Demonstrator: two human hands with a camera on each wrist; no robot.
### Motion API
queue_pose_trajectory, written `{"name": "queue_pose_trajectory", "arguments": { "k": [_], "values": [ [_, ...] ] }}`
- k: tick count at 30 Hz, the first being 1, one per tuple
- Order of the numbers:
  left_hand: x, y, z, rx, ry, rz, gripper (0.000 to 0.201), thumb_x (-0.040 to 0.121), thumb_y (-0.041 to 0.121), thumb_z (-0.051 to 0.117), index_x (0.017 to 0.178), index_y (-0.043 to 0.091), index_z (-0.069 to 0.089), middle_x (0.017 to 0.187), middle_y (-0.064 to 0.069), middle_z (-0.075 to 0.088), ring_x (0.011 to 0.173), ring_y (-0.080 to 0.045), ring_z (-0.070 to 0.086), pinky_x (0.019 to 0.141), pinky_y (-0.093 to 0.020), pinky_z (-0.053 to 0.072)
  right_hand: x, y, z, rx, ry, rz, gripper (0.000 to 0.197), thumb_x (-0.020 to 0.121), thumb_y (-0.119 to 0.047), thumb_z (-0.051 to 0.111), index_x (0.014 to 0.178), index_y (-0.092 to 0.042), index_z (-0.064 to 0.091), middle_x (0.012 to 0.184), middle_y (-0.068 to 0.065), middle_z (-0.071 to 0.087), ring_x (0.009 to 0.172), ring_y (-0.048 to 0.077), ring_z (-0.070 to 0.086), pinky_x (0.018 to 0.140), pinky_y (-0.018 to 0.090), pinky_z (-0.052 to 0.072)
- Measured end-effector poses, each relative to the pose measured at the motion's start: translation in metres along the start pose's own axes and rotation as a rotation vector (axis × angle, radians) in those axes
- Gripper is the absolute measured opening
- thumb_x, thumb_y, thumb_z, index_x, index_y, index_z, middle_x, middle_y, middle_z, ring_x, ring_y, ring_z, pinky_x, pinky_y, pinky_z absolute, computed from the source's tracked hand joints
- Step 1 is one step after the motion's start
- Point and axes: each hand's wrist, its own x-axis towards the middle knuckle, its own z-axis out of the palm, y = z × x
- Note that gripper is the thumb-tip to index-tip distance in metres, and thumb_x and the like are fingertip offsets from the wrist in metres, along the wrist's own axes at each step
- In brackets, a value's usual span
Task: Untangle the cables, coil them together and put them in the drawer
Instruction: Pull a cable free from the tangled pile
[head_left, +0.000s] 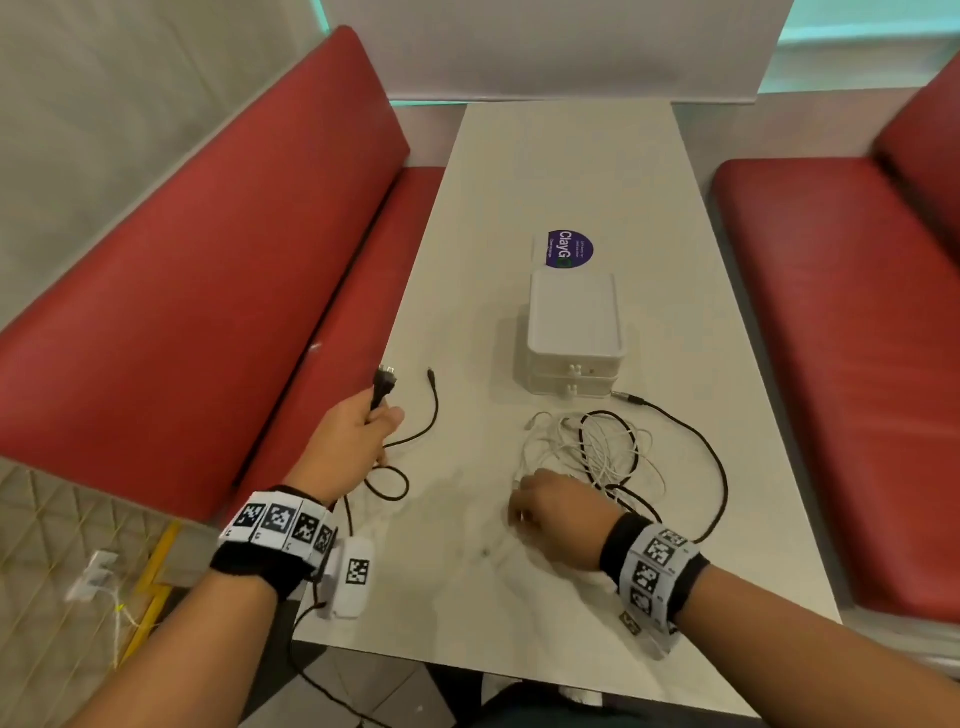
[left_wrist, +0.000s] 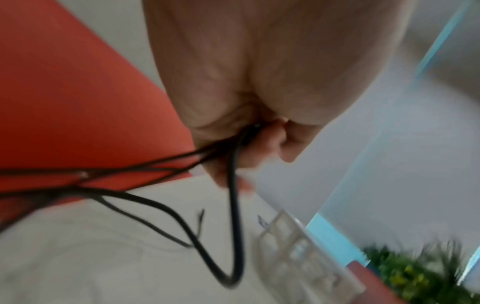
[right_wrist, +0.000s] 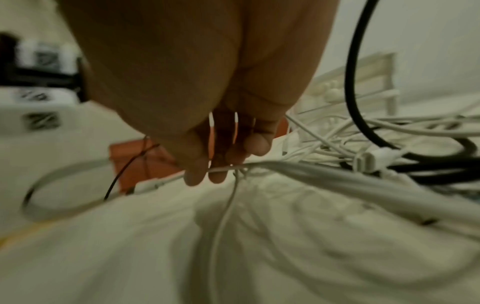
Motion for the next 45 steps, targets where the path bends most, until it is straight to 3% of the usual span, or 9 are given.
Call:
{"name": "queue_pose_trajectory", "arguments": {
  "k": [7,12,17,23,31,35,38,41,45],
  "values": [
    [-0.006,0.042,0.05,-0.576,-0.138,-0.1,0.019,0.093,0.028,0.044,0.083,0.014,0.051,0.062,0.006,0.033,0.049,-0.008,0.027,0.051,-0.027,0.03,-0.002,0.001,-0.08,0.776,0.629,0.403,0.007,0.082,-0.018,0.083,0.082,-0.021,0.076,0.076,-0.004,0.075,0.066,0.002,0.066,0.069,0.016,0.053],
    [-0.008,0.06,0.091,-0.587,-0.032,-0.029,0.03,0.11,0.009,0.032,0.09,0.008,0.055,0.067,-0.001,0.049,0.058,-0.012,0.05,0.068,-0.032,0.055,-0.005,-0.009,-0.098,1.062,0.668,0.337,0.014,0.078,-0.013,0.087,0.083,-0.01,0.073,0.072,0.013,0.074,0.062,0.024,0.069,0.072,0.041,0.061],
    [-0.008,0.07,0.113,-0.591,-0.032,-0.055,0.03,0.11,0.011,0.034,0.102,0.003,0.061,0.109,-0.015,0.075,0.101,-0.027,0.074,0.088,-0.036,0.059,-0.003,-0.021,-0.089,1.095,0.648,0.324,0.016,0.076,-0.008,0.087,0.086,-0.006,0.074,0.081,0.008,0.078,0.07,0.027,0.073,0.073,0.04,0.063],
    [-0.013,0.07,0.127,-0.696,-0.094,-0.083,0.02,0.109,0.015,0.041,0.114,0.008,0.059,0.111,-0.016,0.074,0.104,-0.028,0.072,0.09,-0.042,0.056,-0.004,-0.025,-0.081,1.146,0.679,0.345,0.015,0.074,-0.003,0.087,0.085,-0.003,0.076,0.084,0.014,0.077,0.066,0.021,0.069,0.067,0.03,0.061],
    [-0.018,0.08,0.114,-0.768,-0.19,-0.131,0.034,0.11,0.01,0.036,0.102,0.008,0.069,0.109,-0.015,0.074,0.113,-0.029,0.069,0.099,-0.036,0.054,-0.008,-0.027,-0.074,1.018,0.645,0.257,0.02,0.084,-0.002,0.078,0.098,-0.001,0.063,0.1,0.002,0.077,0.076,0.02,0.07,0.07,0.027,0.059],
    [-0.013,0.088,0.105,-0.558,-0.116,0.022,0.041,0.111,0.012,0.033,0.1,0.014,0.072,0.107,-0.008,0.078,0.106,-0.024,0.074,0.098,-0.041,0.056,-0.005,-0.025,-0.072,0.944,0.428,0.161,0.029,0.088,-0.006,0.059,0.11,-0.023,0.052,0.093,-0.011,0.063,0.07,0.014,0.054,0.068,0.035,0.051],
    [-0.01,0.088,0.098,-0.422,-0.016,0.096,0.029,0.11,0.015,0.036,0.098,0.015,0.062,0.079,-0.006,0.072,0.092,-0.03,0.074,0.089,-0.047,0.06,-0.009,-0.02,-0.078,0.726,0.273,0.136,0.044,0.094,-0.009,0.058,0.117,-0.046,0.051,0.079,-0.004,0.054,0.066,0.012,0.05,0.072,0.036,0.052],
    [-0.011,0.095,0.087,-0.423,0.052,0.189,0.028,0.111,0.015,0.029,0.098,0.013,0.054,0.057,0.004,0.05,0.072,-0.031,0.072,0.084,-0.044,0.061,-0.011,-0.013,-0.07,0.378,0.118,0.175,0.011,0.097,-0.025,0.057,0.106,-0.03,0.06,0.072,-0.007,0.062,0.067,0.013,0.059,0.072,0.034,0.052],
    [-0.003,0.1,0.064,-0.371,0.032,0.181,0.024,0.11,0.02,0.034,0.096,0.018,0.054,0.056,0.011,0.039,0.047,-0.012,0.038,0.051,-0.033,0.045,-0.016,0.001,-0.052,0.296,0.004,0.295,0.023,0.1,-0.029,0.051,0.085,-0.02,0.067,0.077,-0.008,0.07,0.087,0.014,0.062,0.089,0.046,0.05]
  ]
}}
